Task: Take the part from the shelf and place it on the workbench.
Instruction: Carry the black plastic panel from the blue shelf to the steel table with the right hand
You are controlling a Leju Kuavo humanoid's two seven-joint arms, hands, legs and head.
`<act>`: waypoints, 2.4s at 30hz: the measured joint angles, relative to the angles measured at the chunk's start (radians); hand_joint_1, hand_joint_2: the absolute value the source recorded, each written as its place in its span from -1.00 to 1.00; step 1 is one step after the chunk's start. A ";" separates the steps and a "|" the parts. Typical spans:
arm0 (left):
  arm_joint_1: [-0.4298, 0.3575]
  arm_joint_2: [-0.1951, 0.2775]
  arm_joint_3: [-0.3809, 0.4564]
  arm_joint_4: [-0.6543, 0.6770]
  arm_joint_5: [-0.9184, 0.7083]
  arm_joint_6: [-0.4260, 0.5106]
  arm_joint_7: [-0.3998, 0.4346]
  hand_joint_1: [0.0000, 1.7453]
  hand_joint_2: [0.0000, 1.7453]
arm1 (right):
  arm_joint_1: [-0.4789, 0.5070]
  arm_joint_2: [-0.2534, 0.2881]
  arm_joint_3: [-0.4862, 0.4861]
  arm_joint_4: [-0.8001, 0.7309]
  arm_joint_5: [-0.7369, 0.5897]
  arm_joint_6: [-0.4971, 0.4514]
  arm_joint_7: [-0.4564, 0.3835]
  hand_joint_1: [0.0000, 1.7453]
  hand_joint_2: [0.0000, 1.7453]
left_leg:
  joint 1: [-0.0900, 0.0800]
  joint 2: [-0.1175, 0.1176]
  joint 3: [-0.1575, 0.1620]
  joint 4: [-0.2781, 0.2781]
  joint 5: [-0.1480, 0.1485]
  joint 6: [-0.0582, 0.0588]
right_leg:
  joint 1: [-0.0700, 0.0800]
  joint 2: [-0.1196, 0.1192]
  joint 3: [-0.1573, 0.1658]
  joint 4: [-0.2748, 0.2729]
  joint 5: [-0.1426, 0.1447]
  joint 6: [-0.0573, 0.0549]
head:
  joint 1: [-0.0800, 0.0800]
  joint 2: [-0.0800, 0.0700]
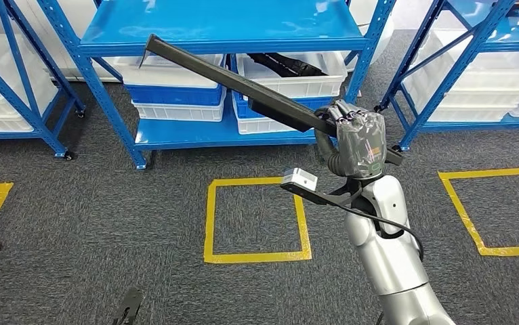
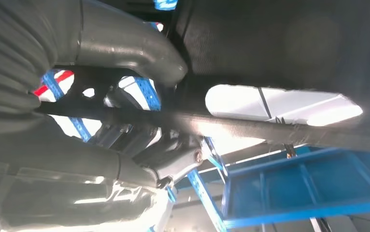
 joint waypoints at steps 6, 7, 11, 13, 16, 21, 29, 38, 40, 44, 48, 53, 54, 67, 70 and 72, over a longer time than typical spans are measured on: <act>-0.004 -0.001 0.002 0.000 -0.004 0.000 0.003 -1.00 1.00 | 0.021 -0.005 -0.019 -0.007 0.011 0.006 -0.003 1.00 1.00 | -0.004 0.012 -0.082 -0.014 0.087 0.056 | -0.008 0.006 -0.079 0.203 -0.163 -0.001 | 0.010 0.000; -0.004 -0.001 0.002 0.000 -0.004 0.000 0.003 -1.00 1.00 | 0.024 -0.006 -0.021 -0.008 0.012 0.008 -0.003 1.00 1.00 | -0.005 0.013 -0.100 -0.013 0.101 0.055 | -0.009 0.007 -0.081 0.256 -0.176 0.007 | 0.010 0.000; -0.004 -0.002 0.002 0.000 -0.005 -0.002 0.003 -1.00 1.00 | 0.031 -0.005 -0.028 -0.015 0.019 0.011 -0.005 1.00 1.00 | -0.005 0.014 -0.167 -0.012 0.157 0.040 | -0.010 0.010 0.070 0.164 -0.127 0.038 | 0.011 0.000; -0.005 -0.002 0.002 -0.001 -0.005 -0.003 0.002 -1.00 1.00 | 0.032 -0.003 -0.031 -0.023 0.023 0.012 -0.006 1.00 1.00 | -0.006 0.014 -0.181 -0.014 0.182 0.027 | -0.001 0.013 0.166 0.023 -0.162 0.017 | 0.010 0.000; -0.004 -0.001 0.002 -0.001 -0.005 -0.003 0.003 -1.00 1.00 | 0.035 0.000 -0.033 -0.028 0.024 0.015 -0.008 1.00 1.00 | -0.004 0.014 -0.181 -0.029 0.209 0.008 | 0.005 0.016 0.176 -0.029 -0.167 -0.019 | 0.007 0.000; -0.002 0.001 0.003 0.000 -0.005 -0.002 0.002 -1.00 1.00 | 0.038 0.017 -0.032 -0.026 0.032 0.034 -0.018 1.00 1.00 | 0.003 0.008 -0.238 0.183 0.000 -0.010 | -0.004 0.011 0.127 -0.029 -0.103 -0.064 | 0.000 0.000; -0.016 -0.003 0.006 -0.001 -0.008 0.008 0.003 -1.00 1.00 | 0.037 0.087 0.016 0.023 0.038 0.043 -0.050 1.00 1.00 | -0.004 0.004 0.001 0.002 0.015 0.003 | 0.008 0.010 0.040 -0.004 -0.042 -0.036 | 0.001 0.000; -0.018 -0.011 0.020 0.000 -0.017 0.012 0.006 -1.00 1.00 | 0.033 0.112 0.054 0.058 -0.047 0.089 -0.061 1.00 1.00 | -0.005 0.015 -0.094 -0.026 0.102 0.049 | 0.000 0.012 -0.058 0.283 -0.201 -0.013 | 0.011 0.000; -0.018 -0.012 0.023 0.000 -0.021 0.011 0.005 -1.00 1.00 | 0.033 0.113 0.055 0.061 -0.072 0.097 -0.066 1.00 1.00 | -0.003 0.016 -0.126 -0.025 0.128 0.041 | -0.005 0.012 -0.004 0.260 -0.163 0.011 | 0.012 0.000; -0.017 -0.011 0.026 0.000 -0.022 0.009 0.004 -1.00 1.00 | 0.030 0.121 0.057 0.062 -0.080 0.101 -0.068 1.00 1.00 | -0.004 0.016 -0.160 -0.025 0.174 0.016 | -0.002 0.015 0.186 -0.003 -0.172 0.002 | 0.012 0.000; -0.010 -0.010 0.027 0.001 -0.024 0.009 0.004 -1.00 1.00 | 0.032 0.126 0.061 0.066 -0.088 0.106 -0.069 1.00 1.00 | 0.006 0.016 -0.173 -0.021 0.161 -0.005 | -0.004 0.015 0.176 -0.034 -0.163 -0.041 | 0.007 0.000; -0.007 -0.009 0.027 0.002 -0.035 0.003 0.003 -1.00 1.00 | 0.038 0.130 0.063 0.067 -0.099 0.116 -0.070 1.00 1.00 | 0.008 0.008 -0.211 0.243 -0.052 -0.013 | 0.004 0.013 0.119 -0.026 -0.108 -0.068 | -0.002 0.000; -0.007 -0.008 0.027 0.002 -0.038 0.002 0.004 -1.00 1.00 | 0.041 0.129 0.063 0.067 -0.099 0.118 -0.070 1.00 1.00 | 0.008 0.008 -0.198 0.263 -0.036 -0.012 | 0.006 0.013 0.107 -0.022 -0.101 -0.066 | -0.003 0.000; -0.027 -0.002 0.029 0.000 -0.074 0.000 -0.016 -1.00 1.00 | 0.049 0.121 0.078 0.058 -0.046 0.126 -0.055 1.00 1.00 | 0.001 0.009 -0.032 -0.026 0.043 0.044 | 0.006 0.014 -0.044 0.228 -0.194 -0.024 | 0.007 0.000; -0.027 -0.002 0.030 0.000 -0.076 0.000 -0.013 -1.00 1.00 | 0.052 0.117 0.086 0.058 -0.030 0.126 -0.050 1.00 1.00 | 0.003 -0.002 -0.055 -0.025 0.062 0.036 | -0.005 0.014 -0.021 0.245 -0.201 -0.003 | 0.009 0.000; -0.027 -0.002 0.030 0.000 -0.077 0.001 -0.013 -1.00 1.00 | 0.052 0.116 0.091 0.058 -0.027 0.127 -0.048 1.00 1.00 | 0.003 -0.013 -0.063 -0.024 0.071 0.025 | -0.013 0.028 0.070 0.102 -0.161 0.012 | 0.010 0.000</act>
